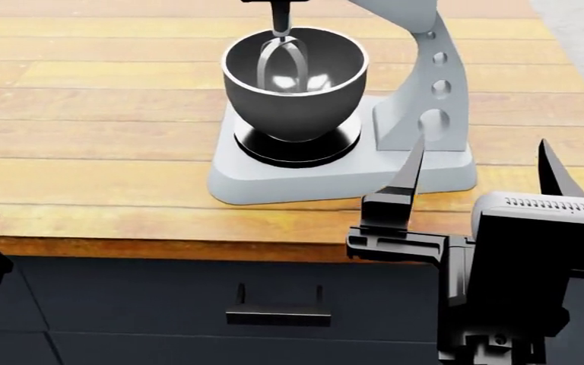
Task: Open the stand mixer head.
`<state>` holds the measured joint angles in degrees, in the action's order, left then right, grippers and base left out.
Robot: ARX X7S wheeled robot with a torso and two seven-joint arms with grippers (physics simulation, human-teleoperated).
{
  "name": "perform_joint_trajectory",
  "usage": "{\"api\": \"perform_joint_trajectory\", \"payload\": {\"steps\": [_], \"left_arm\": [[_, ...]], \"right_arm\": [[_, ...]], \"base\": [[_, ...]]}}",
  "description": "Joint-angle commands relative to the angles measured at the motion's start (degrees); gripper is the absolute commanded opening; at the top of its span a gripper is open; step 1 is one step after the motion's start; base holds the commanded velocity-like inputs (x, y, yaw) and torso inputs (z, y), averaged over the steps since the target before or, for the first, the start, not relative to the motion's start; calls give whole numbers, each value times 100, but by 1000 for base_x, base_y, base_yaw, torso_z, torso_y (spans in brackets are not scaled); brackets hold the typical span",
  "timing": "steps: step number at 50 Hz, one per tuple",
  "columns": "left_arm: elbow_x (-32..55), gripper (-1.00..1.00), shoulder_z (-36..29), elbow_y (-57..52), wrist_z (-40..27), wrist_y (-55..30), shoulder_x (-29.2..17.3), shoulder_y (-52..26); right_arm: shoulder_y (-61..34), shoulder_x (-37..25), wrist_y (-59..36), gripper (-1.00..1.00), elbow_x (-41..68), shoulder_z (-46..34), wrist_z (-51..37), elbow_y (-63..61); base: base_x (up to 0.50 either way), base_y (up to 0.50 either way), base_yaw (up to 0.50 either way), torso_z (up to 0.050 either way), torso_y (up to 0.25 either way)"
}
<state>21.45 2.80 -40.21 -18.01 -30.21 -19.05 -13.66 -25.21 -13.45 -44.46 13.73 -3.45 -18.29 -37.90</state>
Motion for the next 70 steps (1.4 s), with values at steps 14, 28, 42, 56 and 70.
{"api": "perform_joint_trajectory", "payload": {"steps": [14, 28, 42, 56, 70], "left_arm": [[24, 100, -91, -8, -64, 15, -2, -45], [-17, 100, -174, 100, -45, 160, 8, 58], [-34, 100, -205, 217, -60, 217, -3, 21], [-1, 100, -199, 287, -48, 260, -38, 15], [-39, 100, -219, 412, -64, 362, -45, 20]], "right_arm": [[-26, -38, -45, 100, 51, -21, -109, -69], [-947, -66, -506, -100, -1, -494, -46, 224], [-2327, -89, -754, -100, -179, -920, 41, 1095], [-2710, -91, -569, -100, -286, -1010, 33, 1655], [-2881, -78, -61, -100, -428, -1172, 61, 2346]], "base": [[407, 0, 0, 0, 0], [0, 0, 0, 0, 0], [0, 0, 0, 0, 0], [0, 0, 0, 0, 0], [0, 0, 0, 0, 0]]}}
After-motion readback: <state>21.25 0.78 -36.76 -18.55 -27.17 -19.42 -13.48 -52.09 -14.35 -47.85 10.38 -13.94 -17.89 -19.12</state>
